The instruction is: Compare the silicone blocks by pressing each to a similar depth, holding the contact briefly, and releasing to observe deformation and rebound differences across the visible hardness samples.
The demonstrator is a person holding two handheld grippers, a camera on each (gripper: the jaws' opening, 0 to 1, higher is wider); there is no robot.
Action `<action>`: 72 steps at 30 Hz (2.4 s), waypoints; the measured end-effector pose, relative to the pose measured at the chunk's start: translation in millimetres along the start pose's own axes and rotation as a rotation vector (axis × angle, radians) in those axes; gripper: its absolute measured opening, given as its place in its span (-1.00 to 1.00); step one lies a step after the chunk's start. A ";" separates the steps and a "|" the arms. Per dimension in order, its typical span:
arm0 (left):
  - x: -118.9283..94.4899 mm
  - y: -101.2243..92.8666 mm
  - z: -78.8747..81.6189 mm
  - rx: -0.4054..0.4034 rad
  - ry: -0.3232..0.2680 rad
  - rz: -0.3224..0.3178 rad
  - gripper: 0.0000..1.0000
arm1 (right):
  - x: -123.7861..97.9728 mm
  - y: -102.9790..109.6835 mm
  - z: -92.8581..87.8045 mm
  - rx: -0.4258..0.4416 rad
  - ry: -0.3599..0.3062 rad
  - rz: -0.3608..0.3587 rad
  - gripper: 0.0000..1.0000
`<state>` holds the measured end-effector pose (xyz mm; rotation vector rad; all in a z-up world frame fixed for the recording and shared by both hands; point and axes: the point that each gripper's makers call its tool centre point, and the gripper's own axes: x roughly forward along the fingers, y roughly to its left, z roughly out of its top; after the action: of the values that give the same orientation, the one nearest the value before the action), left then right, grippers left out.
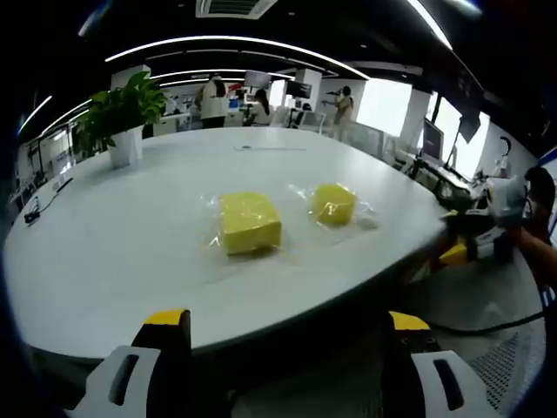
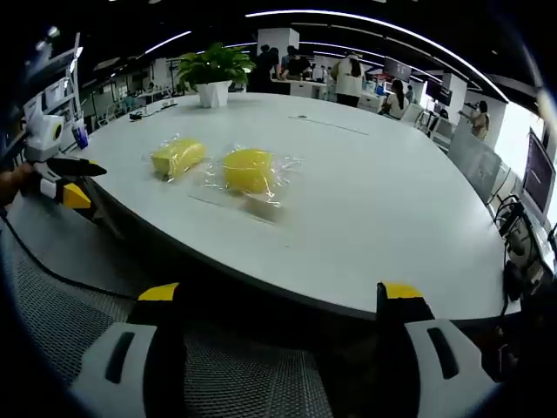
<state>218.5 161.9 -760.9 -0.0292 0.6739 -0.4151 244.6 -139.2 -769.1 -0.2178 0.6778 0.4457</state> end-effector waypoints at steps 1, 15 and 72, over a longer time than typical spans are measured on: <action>-0.1 -0.1 0.1 -0.001 0.000 0.001 0.85 | -0.1 0.0 0.1 0.000 0.000 0.000 0.72; -0.1 2.6 0.1 -0.003 -0.007 0.007 0.85 | 0.0 0.3 0.0 -0.001 -0.001 0.000 0.71; -1.4 -0.8 0.8 0.021 -0.009 0.003 0.78 | -1.0 2.2 -1.9 -0.009 0.011 0.008 0.69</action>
<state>217.7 161.7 -759.3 -0.0107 0.6602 -0.4191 241.8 -138.2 -770.0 -0.2263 0.6874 0.4558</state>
